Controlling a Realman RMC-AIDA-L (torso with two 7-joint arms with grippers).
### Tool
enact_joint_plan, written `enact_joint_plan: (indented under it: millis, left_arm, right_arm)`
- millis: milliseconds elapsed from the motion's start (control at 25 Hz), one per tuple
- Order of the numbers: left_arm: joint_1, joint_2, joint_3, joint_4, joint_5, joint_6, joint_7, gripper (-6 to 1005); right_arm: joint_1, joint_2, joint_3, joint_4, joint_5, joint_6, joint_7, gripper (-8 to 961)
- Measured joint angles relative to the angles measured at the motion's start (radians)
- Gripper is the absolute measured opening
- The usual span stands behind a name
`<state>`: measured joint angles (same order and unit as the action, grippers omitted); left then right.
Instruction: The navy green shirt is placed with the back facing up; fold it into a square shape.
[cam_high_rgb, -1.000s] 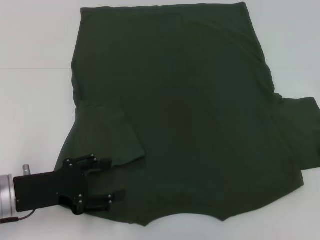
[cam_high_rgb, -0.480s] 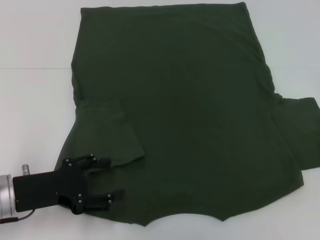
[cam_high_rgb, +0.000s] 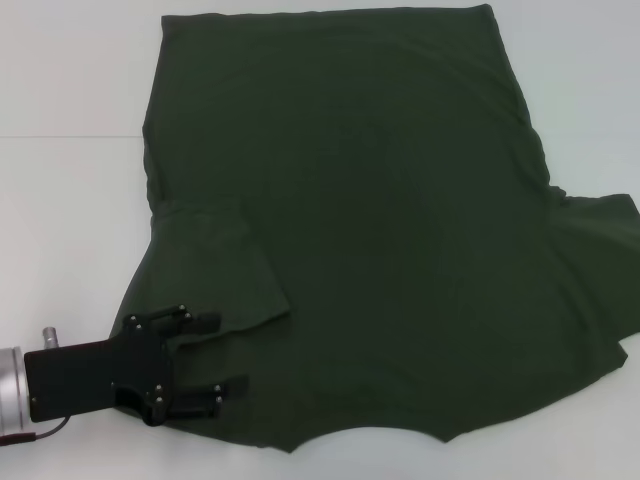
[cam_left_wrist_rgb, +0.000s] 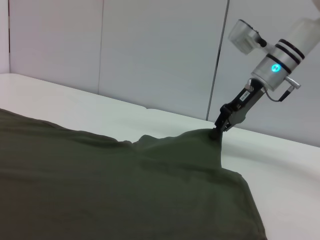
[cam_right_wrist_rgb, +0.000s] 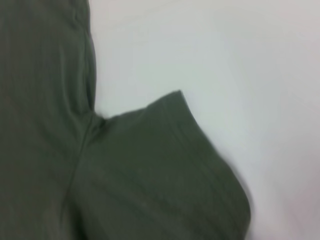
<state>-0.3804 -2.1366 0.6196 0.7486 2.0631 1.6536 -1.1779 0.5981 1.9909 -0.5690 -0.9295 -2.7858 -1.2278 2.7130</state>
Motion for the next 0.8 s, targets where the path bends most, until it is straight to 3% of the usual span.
enact_joint_plan:
  millis: [560,800]
  left_arm:
    - [0.0,0.001,-0.012,0.0,0.0,0.0,-0.006,856]
    - [-0.002,0.0,-0.012,0.0,0.0,0.0,-0.006,856]
  right_arm:
    - [-0.012,-0.006,0.003,-0.055,0.138,0.011,-0.035,30]
    - [0.044,0.021,-0.045,-0.054,0.167,0.004,-0.065,30]
